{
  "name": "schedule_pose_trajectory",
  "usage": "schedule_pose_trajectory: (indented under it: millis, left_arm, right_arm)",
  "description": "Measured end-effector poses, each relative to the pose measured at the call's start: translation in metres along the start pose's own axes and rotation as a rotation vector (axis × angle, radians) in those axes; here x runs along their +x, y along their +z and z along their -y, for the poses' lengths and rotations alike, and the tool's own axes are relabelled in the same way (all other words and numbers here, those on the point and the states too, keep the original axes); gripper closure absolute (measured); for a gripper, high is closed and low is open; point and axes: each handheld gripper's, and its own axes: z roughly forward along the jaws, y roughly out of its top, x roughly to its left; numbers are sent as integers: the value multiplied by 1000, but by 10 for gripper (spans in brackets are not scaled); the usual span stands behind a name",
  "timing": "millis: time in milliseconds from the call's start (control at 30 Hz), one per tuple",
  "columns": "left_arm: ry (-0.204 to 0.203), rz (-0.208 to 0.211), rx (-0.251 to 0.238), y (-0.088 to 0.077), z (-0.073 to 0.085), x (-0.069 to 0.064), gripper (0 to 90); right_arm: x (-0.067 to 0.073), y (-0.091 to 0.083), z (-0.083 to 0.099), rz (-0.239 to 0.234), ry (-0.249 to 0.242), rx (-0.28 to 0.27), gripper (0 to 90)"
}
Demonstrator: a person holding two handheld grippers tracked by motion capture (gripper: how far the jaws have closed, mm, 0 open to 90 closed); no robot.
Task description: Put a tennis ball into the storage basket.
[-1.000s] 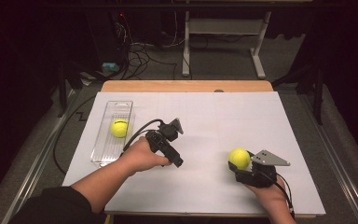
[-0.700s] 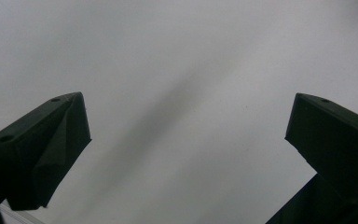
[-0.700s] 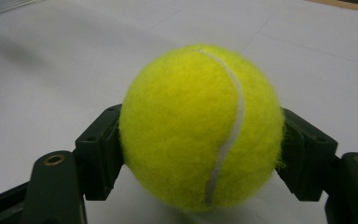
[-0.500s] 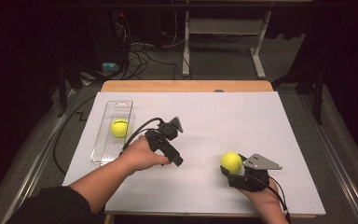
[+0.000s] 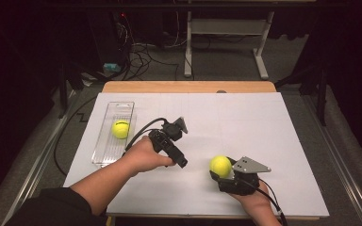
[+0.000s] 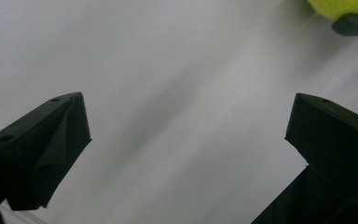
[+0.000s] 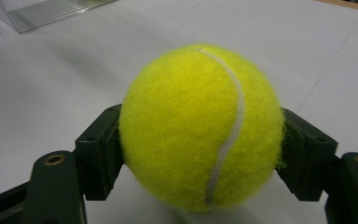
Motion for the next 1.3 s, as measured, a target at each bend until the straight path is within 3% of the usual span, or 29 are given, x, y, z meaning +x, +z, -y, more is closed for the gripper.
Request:
schedule_pose_trajectory:
  millis: [600,1000,1300]
  left_arm:
    - [76,35,2,-1,-19,-33,4]
    - [121,74,39,19,-31,-54,4]
    - [125,131,67,34,-35,-57,65]
  right_arm:
    - [31,14,-7,-78,-62,-5,271]
    - [39,16,-12,-108,-61,-34,271]
    - [38,12,-14,-118,-54,-58,270]
